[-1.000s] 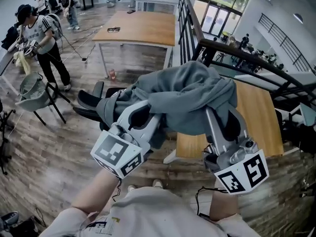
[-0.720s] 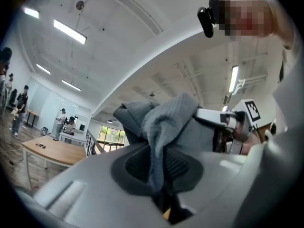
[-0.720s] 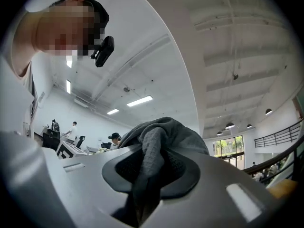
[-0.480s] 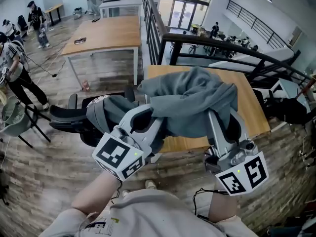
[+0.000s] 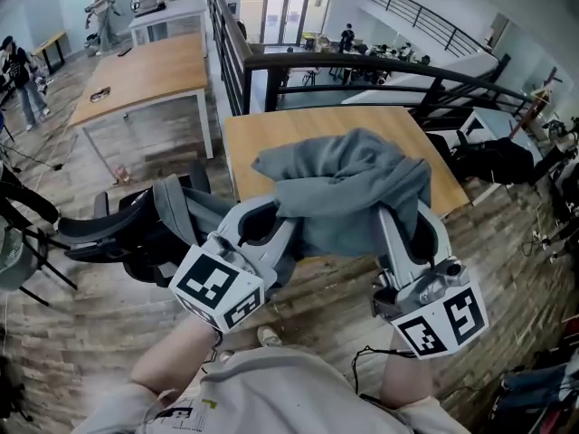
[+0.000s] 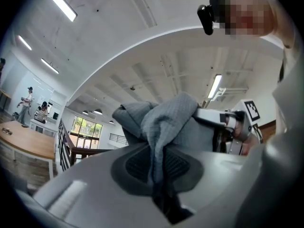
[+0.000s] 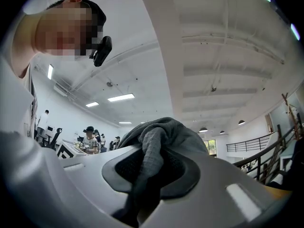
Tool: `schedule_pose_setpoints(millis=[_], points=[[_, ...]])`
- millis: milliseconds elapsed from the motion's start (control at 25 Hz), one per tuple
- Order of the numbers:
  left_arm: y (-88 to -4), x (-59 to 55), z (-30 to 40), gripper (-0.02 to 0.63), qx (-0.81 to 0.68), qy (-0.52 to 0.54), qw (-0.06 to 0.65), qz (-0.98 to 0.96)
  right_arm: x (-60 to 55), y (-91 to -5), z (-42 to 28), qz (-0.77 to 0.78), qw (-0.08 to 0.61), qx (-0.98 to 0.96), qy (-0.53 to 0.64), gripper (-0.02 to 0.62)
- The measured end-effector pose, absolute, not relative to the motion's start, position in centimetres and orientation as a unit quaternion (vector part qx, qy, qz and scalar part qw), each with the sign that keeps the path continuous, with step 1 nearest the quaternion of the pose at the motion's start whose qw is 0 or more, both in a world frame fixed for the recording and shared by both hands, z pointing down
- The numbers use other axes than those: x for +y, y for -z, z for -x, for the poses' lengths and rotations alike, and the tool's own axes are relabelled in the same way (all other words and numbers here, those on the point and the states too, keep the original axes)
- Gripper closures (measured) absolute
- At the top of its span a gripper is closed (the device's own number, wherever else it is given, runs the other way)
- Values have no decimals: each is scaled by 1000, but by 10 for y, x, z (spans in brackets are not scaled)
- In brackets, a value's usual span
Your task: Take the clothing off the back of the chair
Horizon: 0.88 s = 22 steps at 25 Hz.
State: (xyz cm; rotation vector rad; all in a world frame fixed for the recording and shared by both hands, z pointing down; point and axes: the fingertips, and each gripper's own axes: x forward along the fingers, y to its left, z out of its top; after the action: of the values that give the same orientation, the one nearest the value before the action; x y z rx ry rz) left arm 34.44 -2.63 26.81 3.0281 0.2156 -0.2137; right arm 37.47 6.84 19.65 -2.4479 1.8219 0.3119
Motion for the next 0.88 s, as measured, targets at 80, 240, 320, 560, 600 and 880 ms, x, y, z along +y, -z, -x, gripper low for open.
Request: schedule_pose_setpoints(millis=[80, 240, 320, 560, 600, 880], points=[[-273, -13, -351, 572, 87, 65, 53, -993, 82, -201, -379, 807, 33, 581, -98, 514], [-289, 2, -360, 571, 104, 52, 67, -991, 98, -219, -384, 822, 33, 563, -74, 513], [-296, 3, -362, 572, 99, 53, 77, -991, 102, -232, -387, 827, 40, 558, -58, 515], [-331, -12, -355, 572, 99, 28, 93, -990, 88, -274, -391, 835, 50, 548, -13, 515], [-335, -11, -354, 572, 96, 24, 93, -991, 89, -279, -392, 836, 51, 547, -8, 515], [-364, -9, -360, 572, 63, -11, 69, -996, 88, -313, -408, 827, 35, 561, 20, 512]])
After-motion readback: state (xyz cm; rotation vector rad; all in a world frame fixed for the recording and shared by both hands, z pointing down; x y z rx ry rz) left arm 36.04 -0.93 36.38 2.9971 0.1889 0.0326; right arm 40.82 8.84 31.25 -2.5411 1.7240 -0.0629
